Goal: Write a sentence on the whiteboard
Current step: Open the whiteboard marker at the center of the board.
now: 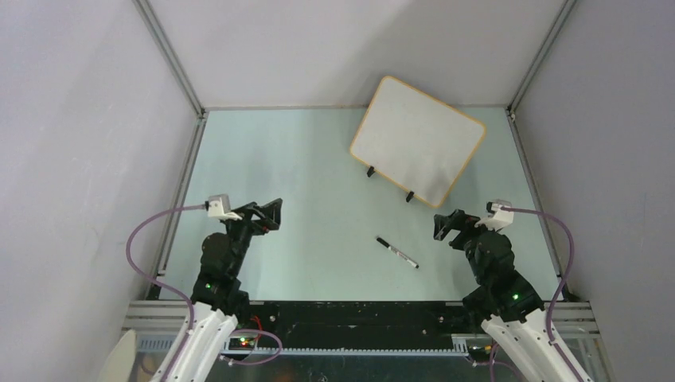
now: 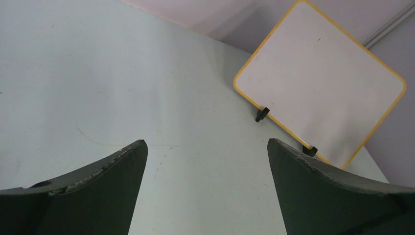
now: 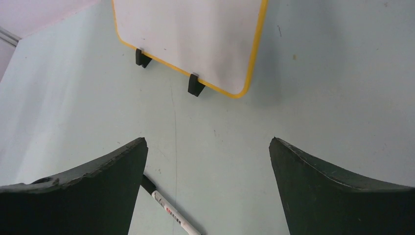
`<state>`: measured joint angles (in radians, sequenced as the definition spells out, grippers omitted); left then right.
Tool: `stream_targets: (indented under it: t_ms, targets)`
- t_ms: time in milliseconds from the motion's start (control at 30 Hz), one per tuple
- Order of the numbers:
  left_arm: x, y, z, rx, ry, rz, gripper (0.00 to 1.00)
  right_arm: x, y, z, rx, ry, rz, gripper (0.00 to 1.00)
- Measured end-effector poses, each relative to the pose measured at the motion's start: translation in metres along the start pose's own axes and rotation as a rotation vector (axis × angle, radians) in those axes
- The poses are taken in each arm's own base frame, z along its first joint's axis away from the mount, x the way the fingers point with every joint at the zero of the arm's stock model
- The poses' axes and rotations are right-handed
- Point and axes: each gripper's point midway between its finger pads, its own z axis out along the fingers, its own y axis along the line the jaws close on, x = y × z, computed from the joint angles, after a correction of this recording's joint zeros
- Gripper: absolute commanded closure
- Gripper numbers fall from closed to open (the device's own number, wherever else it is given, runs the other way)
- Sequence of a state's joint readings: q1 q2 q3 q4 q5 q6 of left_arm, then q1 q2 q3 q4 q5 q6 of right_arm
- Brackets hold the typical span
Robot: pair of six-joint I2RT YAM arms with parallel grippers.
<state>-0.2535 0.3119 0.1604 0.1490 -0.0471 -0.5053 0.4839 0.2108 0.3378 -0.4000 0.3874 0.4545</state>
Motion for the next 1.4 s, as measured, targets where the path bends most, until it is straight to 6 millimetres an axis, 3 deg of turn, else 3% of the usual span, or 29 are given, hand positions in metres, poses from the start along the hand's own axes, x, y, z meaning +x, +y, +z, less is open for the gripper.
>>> stream_targets:
  t_ms: [433, 633, 800, 1067, 1233, 1400]
  targets:
    - [0.006, 0.003, -0.004, 0.008, -0.004, 0.007, 0.01, 0.0, 0.001, 0.0, -0.006, 0.003, 0.001, 0.02]
    - [0.015, 0.003, -0.003, 0.018, 0.034, 0.02, 0.01, 0.008, 0.015, 0.004, -0.069, 0.049, -0.021, 0.05]
    - [0.023, -0.003, -0.002, 0.056, 0.072, 0.036, 0.01, 0.034, 0.032, 0.009, -0.142, 0.211, -0.093, 0.11]
    - [0.03, -0.015, 0.0, 0.126, 0.108, 0.035, 0.01, 0.094, 0.092, -0.003, -0.327, 0.538, -0.359, 0.09]
    - [0.03, -0.019, 0.001, 0.151, 0.114, 0.034, 0.01, 0.122, 0.095, -0.005, -0.302, 0.644, -0.49, 0.12]
    - [0.028, -0.022, 0.002, 0.164, 0.107, 0.031, 0.01, 0.129, 0.086, -0.005, -0.258, 0.692, -0.52, 0.22]
